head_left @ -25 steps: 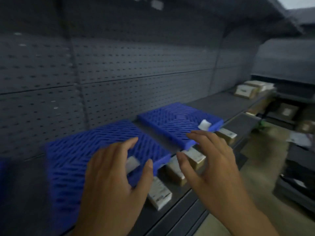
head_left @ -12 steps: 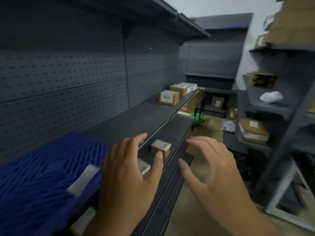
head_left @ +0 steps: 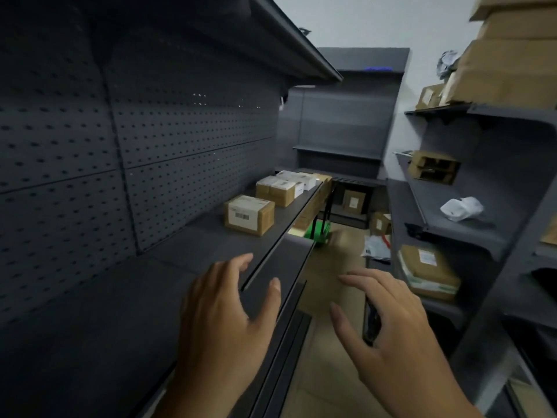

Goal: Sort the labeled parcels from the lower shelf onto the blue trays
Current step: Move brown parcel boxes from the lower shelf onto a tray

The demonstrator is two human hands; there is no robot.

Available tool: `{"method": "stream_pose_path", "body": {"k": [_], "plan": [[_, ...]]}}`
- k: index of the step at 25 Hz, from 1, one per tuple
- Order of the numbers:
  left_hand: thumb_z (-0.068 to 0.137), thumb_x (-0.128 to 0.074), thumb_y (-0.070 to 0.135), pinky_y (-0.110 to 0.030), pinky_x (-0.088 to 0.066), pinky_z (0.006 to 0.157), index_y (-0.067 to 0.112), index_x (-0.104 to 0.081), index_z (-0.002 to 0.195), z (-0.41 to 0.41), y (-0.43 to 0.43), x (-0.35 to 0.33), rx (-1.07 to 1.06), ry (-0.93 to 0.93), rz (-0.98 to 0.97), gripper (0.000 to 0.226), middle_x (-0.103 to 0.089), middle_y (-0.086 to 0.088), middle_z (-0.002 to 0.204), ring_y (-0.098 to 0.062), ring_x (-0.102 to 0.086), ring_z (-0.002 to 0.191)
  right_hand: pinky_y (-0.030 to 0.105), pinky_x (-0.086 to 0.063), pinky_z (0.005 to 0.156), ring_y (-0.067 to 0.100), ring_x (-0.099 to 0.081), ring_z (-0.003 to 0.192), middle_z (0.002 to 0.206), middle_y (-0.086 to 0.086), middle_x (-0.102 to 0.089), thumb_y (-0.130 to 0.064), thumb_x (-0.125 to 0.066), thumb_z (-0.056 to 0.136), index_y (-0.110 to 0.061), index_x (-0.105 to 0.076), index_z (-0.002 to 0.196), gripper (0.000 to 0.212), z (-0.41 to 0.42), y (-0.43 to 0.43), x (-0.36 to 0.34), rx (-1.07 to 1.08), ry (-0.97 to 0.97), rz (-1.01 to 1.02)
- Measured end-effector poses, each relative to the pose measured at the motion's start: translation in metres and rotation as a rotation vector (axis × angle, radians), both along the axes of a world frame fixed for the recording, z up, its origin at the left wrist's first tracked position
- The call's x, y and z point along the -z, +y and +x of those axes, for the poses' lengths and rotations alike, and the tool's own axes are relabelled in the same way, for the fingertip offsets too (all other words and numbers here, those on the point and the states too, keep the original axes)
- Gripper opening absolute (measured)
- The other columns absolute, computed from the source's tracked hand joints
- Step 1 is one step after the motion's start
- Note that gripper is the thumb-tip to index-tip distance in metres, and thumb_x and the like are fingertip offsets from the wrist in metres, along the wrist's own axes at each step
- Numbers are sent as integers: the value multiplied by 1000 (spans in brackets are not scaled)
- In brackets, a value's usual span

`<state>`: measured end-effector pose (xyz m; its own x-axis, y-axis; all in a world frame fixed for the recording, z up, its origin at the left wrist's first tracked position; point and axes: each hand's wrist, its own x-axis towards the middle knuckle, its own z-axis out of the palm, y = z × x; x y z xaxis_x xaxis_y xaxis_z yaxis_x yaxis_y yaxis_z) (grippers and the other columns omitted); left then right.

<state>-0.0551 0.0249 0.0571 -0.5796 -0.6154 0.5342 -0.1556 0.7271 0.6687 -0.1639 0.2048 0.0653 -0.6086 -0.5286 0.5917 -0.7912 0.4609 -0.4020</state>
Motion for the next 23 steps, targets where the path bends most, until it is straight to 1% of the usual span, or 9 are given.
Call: {"method": "stream_pose_path", "body": {"k": [4,7,10,12,14,18,20,22,23], "plan": [[87,-47,71,-43,-48,100,46,-48,133,-97,-29,6,-55,-30,-11,53,-51,25,126,-6,-49,119,27,-35,97,-2,-49,113,117,-26,-55,-53,-61,86,-41,-62,116,32,-109,-22,23,-9,-37,-5],[86,-48,70,-43,-49,97,46,-48,127,-176,-43,10,-141,-66,-7,47,-48,25,123,-9,-49,119,25,-34,93,-1,-51,111,116,-23,-57,-47,-69,87,-37,-65,113,28,-199,-42,39,-68,-47,-19],[85,-49,68,-39,-47,93,48,-50,120,-234,-51,1,-233,-74,11,40,-50,26,119,-8,-48,117,31,-43,88,8,-59,107,114,-16,-61,-40,-77,82,-32,-69,110,30,-271,-73,42,-168,-78,-6],[85,-49,68,-38,-45,95,47,-51,122,-266,-60,-2,-311,-69,-7,42,-51,26,120,-5,-47,113,35,-47,85,13,-62,104,111,-13,-63,-36,-81,80,-30,-70,108,30,-314,-100,38,-246,-56,-5],[85,-48,68,-35,-42,95,46,-51,125,-288,-73,-5,-395,-110,-42,45,-49,28,119,-2,-43,109,38,-49,86,15,-62,105,111,-13,-64,-36,-81,80,-31,-71,107,29,-352,-130,33,-316,-68,0],[87,-50,66,-31,-36,95,43,-52,128,-315,-115,1,-576,-107,-9,47,-47,26,119,-5,-42,113,42,-48,94,16,-60,112,116,-14,-63,-37,-77,84,-33,-71,112,29,-404,-191,36,-459,-119,50],[88,-50,66,-32,-36,94,42,-51,131,-326,-139,5,-622,-96,26,48,-47,24,120,-4,-41,113,41,-50,92,13,-61,108,113,-15,-64,-36,-77,84,-32,-70,111,29,-427,-219,40,-498,-149,7],[87,-46,73,-34,-35,96,43,-48,136,-336,-158,15,-677,-60,89,58,-45,23,126,3,-34,114,36,-52,89,9,-62,105,110,-14,-64,-43,-71,85,-32,-67,113,30,-456,-244,40,-493,-204,-89],[85,-44,77,-35,-34,97,43,-46,139,-341,-165,22,-713,-38,128,64,-44,23,129,5,-30,117,35,-52,90,9,-61,106,112,-12,-64,-47,-68,85,-31,-65,117,35,-474,-258,40,-482,-251,-133]]}}
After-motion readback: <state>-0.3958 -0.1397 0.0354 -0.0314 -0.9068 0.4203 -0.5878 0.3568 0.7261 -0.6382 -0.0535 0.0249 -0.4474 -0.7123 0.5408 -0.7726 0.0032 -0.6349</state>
